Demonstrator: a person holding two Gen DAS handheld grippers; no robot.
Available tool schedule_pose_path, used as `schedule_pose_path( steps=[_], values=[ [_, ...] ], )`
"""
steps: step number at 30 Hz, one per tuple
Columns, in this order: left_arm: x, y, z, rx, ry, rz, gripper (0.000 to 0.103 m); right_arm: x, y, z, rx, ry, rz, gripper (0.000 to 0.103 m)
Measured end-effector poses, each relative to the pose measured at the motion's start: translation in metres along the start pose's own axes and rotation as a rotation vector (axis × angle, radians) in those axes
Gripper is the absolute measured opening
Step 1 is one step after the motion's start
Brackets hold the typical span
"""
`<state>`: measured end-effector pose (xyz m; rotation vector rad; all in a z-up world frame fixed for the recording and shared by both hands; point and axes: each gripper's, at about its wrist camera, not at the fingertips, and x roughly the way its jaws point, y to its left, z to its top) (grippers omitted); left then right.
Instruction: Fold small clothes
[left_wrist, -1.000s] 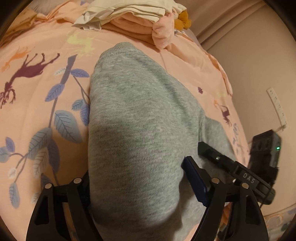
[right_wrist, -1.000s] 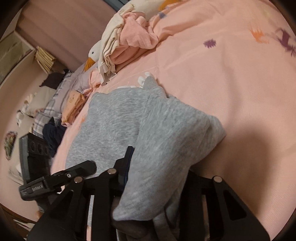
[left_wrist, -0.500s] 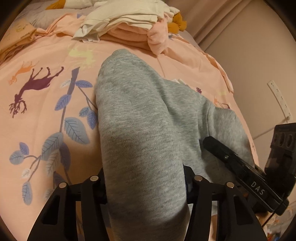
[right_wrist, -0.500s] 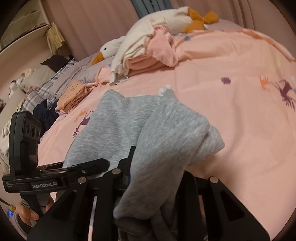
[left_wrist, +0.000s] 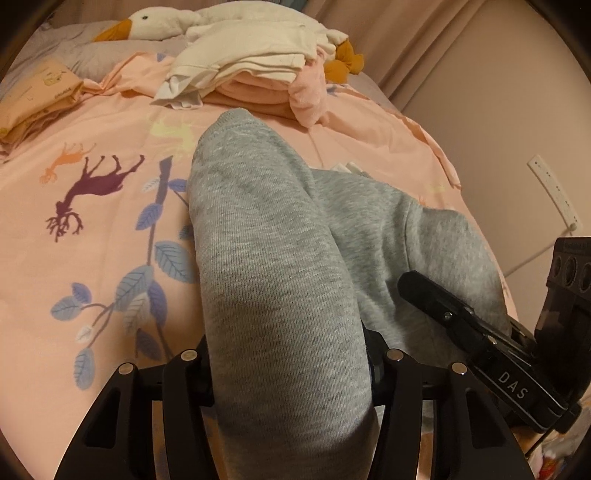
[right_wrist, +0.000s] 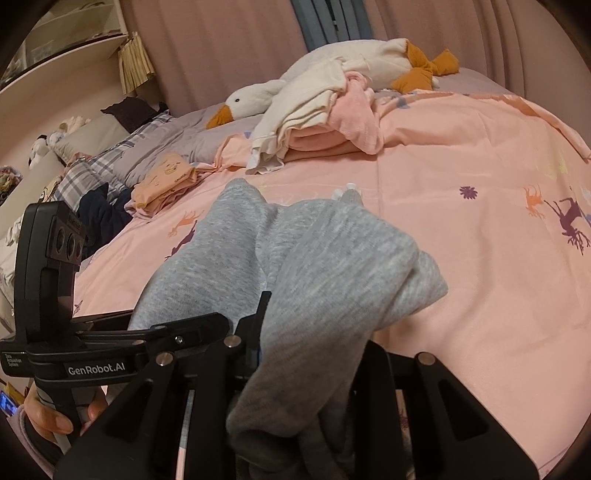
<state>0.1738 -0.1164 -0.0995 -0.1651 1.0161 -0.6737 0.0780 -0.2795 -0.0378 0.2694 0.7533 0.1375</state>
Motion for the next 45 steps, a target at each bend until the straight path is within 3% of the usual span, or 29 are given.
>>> schedule_pose_path(
  steps=[19, 45],
  values=[
    [-0.044, 0.017, -0.012, -0.022, -0.056, 0.012, 0.054, -0.014, 0.046, -0.001, -0.063, -0.026, 0.025, 0.023],
    [-0.079, 0.055, -0.023, -0.074, -0.100, 0.043, 0.054, 0.005, 0.100, 0.005, -0.137, -0.005, 0.067, 0.023]
  ],
)
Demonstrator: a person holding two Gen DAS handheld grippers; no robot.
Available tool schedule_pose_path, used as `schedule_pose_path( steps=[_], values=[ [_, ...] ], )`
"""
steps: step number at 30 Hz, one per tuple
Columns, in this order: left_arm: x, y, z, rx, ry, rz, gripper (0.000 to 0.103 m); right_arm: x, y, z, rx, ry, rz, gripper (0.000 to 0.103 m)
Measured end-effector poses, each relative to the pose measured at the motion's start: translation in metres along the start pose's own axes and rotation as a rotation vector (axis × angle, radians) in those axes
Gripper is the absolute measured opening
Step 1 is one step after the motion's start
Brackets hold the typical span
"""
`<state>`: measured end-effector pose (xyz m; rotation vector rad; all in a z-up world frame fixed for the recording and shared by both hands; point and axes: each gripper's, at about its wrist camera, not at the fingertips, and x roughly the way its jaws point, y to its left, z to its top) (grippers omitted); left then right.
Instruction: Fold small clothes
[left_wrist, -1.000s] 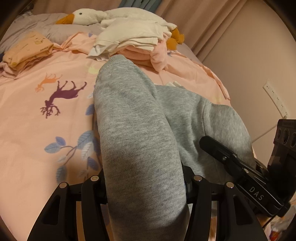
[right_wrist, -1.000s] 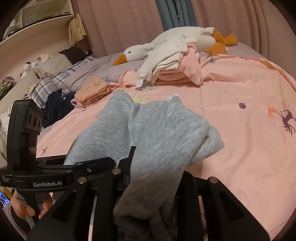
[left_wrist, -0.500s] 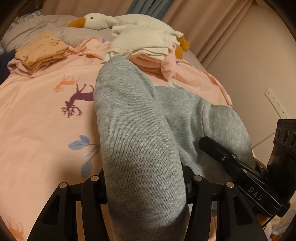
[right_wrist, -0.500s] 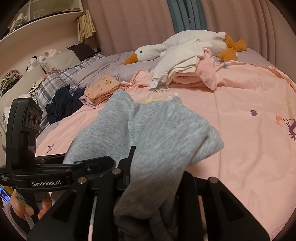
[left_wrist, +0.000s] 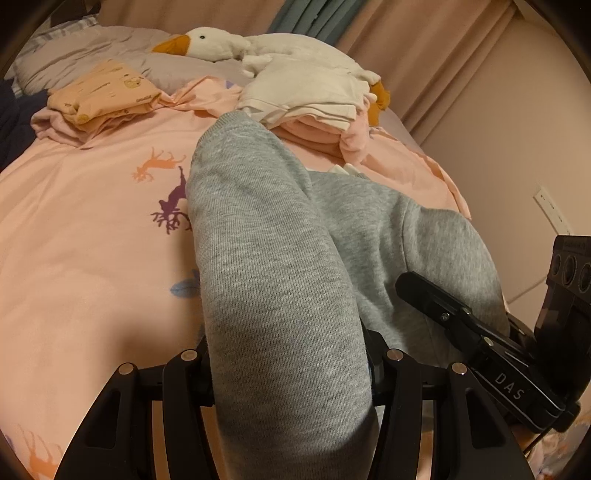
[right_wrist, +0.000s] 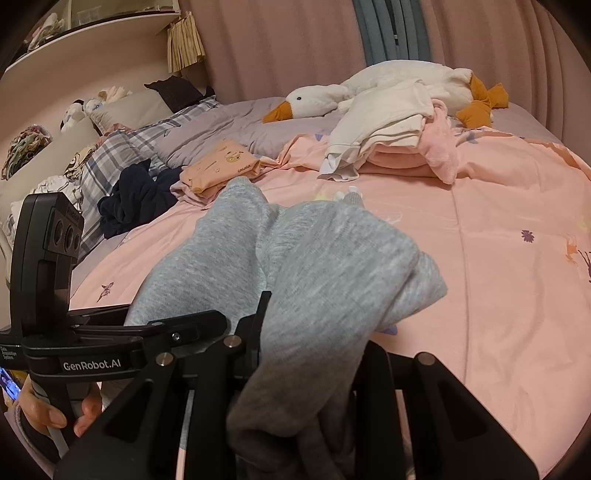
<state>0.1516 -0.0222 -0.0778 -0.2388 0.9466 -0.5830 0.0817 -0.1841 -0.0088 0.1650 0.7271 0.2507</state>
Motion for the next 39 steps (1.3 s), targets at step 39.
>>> schedule_pose_path(
  steps=[39],
  values=[
    [0.012, 0.009, 0.006, -0.011, 0.018, 0.021, 0.054, 0.020, 0.002, 0.001, 0.002, 0.017, 0.006, 0.024]
  ],
)
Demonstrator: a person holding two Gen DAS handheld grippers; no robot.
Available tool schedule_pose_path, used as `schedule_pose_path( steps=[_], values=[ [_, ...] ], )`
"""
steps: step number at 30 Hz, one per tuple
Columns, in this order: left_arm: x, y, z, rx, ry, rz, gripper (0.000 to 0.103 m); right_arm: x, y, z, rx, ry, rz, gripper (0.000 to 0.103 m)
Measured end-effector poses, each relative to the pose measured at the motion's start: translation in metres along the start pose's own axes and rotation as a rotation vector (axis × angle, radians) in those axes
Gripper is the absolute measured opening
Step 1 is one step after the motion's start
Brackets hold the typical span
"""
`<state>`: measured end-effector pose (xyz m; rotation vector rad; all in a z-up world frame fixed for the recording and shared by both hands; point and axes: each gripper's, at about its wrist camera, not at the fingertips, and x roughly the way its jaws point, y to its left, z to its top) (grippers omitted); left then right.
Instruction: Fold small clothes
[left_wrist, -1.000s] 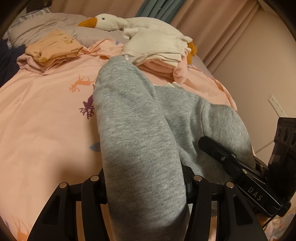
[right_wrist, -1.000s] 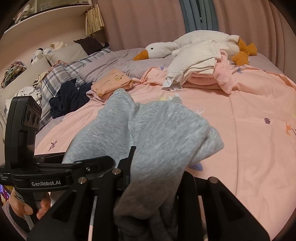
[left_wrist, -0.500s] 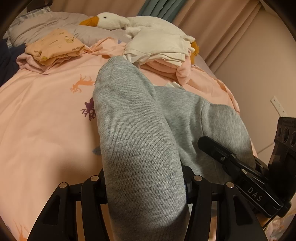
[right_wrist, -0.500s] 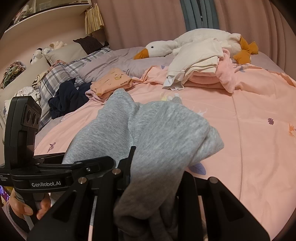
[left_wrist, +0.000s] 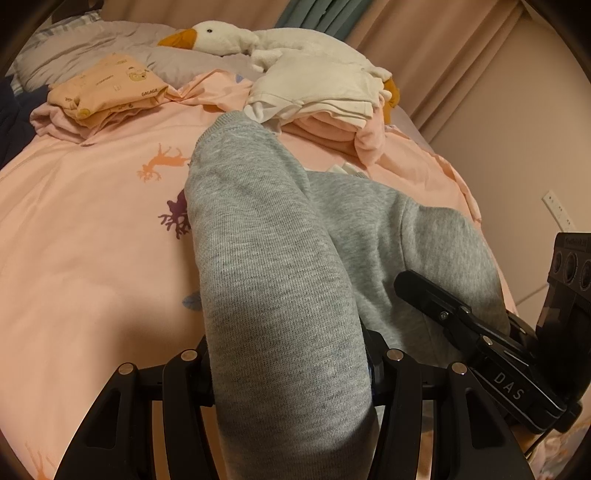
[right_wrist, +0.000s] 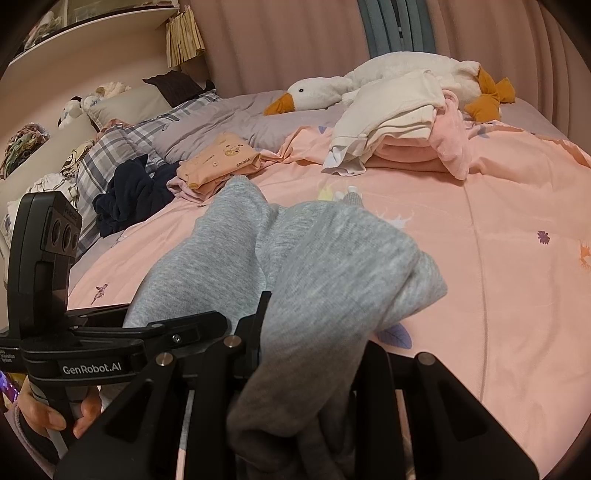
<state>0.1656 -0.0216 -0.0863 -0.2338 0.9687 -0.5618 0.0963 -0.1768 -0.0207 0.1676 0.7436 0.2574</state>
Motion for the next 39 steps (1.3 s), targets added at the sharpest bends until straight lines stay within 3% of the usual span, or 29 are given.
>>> schedule_pose_path(
  steps=[39],
  values=[
    [0.018, -0.004, 0.008, 0.002, 0.017, 0.008, 0.054, 0.019, -0.018, 0.002, 0.021, 0.023, -0.016, 0.024]
  ],
)
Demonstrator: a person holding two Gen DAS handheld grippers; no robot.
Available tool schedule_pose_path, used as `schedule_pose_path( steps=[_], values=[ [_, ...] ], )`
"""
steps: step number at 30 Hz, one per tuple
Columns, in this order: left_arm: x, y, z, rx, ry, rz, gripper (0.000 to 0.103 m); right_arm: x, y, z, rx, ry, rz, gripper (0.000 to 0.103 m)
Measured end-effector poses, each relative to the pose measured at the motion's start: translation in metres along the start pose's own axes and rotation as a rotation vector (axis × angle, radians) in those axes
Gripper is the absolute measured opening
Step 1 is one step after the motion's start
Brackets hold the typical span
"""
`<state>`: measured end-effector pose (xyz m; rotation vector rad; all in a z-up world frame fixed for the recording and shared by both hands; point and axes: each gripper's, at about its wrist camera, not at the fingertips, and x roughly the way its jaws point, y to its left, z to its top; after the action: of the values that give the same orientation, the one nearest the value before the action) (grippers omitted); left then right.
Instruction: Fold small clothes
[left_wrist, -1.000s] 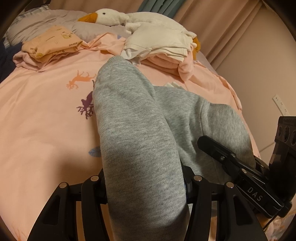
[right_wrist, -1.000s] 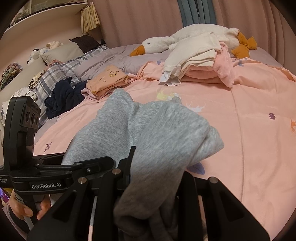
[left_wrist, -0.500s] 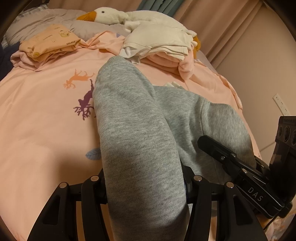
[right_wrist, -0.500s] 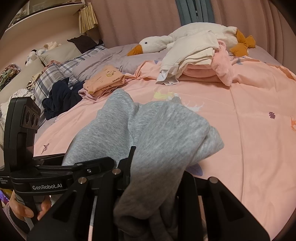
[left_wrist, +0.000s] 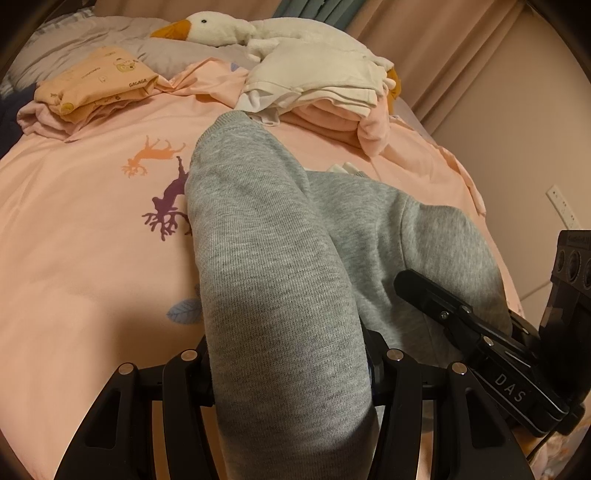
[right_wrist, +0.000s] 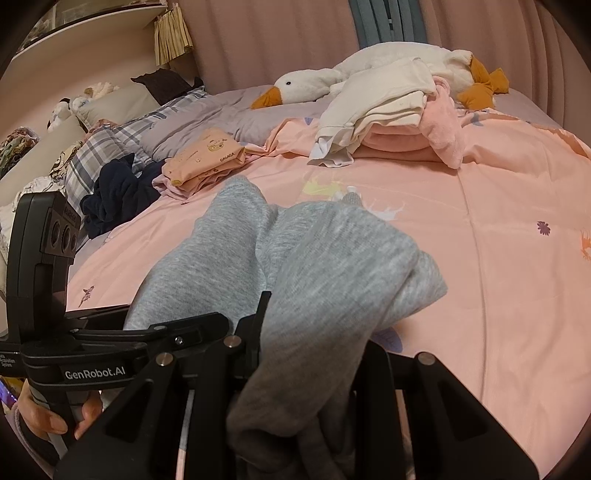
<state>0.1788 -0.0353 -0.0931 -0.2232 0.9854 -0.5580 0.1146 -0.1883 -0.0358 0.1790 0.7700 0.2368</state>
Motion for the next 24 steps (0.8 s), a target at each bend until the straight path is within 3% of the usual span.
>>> schedule_pose_path(
  steps=[24],
  values=[
    [0.0033, 0.0028, -0.0008, -0.006, 0.023, 0.016, 0.054, 0.0091, -0.0037, -0.0035, 0.013, 0.016, -0.005, 0.024]
  ],
)
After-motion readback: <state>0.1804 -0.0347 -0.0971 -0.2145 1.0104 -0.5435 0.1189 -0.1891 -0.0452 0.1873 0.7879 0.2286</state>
